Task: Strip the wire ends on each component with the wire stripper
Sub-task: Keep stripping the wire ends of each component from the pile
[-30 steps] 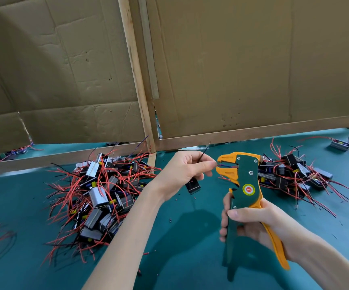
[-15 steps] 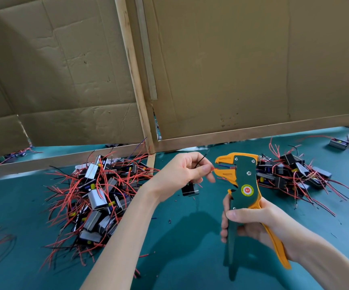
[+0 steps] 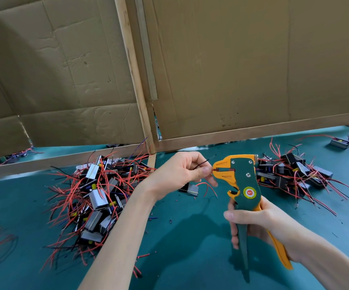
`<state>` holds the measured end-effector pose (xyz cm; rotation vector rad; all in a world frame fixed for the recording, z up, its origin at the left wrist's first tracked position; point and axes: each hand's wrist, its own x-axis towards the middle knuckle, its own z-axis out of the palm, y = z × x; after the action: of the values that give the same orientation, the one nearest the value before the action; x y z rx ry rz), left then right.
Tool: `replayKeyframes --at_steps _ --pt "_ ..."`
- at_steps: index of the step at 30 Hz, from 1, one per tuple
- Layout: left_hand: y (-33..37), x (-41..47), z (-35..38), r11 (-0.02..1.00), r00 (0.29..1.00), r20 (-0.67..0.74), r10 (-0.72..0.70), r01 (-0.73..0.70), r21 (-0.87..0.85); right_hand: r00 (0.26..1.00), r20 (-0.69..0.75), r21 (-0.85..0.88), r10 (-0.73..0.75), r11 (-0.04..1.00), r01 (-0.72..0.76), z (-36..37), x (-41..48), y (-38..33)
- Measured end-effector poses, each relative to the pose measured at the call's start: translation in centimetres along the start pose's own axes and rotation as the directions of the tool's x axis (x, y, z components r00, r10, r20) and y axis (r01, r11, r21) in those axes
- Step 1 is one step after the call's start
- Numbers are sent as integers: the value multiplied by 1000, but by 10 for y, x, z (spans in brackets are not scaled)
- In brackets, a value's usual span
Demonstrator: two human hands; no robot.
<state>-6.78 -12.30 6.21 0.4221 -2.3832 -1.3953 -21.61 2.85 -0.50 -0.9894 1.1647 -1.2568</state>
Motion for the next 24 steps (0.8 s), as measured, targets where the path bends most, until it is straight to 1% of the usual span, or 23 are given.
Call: replayKeyframes --at_steps 2,4,5,7,8,9,12,14,16,20,24 --pt "0 0 0 1000 1000 2 2 -2 -16 999 -40 11 11 1000 -11 5 -3 -1" --pt "-2 1 1 996 1000 1 -18 18 -83 996 -93 46 14 999 -10 11 -3 1" --pt "-3 2 2 988 999 4 -36 37 -148 992 -130 53 5 999 2 13 -1 3" --pt "-7 3 4 941 997 30 -71 77 -330 979 -203 57 -23 998 35 13 1 6" --pt "-10 4 6 920 996 44 -75 87 -381 976 -215 69 -32 996 48 11 3 7" --pt "-12 5 8 921 996 43 -76 87 -379 978 -205 93 -38 994 58 10 5 8" --pt "-17 9 13 975 997 -67 -46 30 -219 993 -94 246 -75 964 96 4 10 6" --pt "-16 8 11 990 990 -143 10 -29 -136 994 -61 256 -94 961 106 -1 13 6" --pt "-14 7 8 992 976 -209 66 -87 -93 994 -33 240 -108 964 113 -6 13 6" --pt "-12 7 3 982 944 -311 106 -148 -116 998 -7 215 -70 974 70 -6 11 3" --pt "-8 5 2 985 959 -268 93 -128 -119 999 -7 222 -45 974 46 1 10 0"
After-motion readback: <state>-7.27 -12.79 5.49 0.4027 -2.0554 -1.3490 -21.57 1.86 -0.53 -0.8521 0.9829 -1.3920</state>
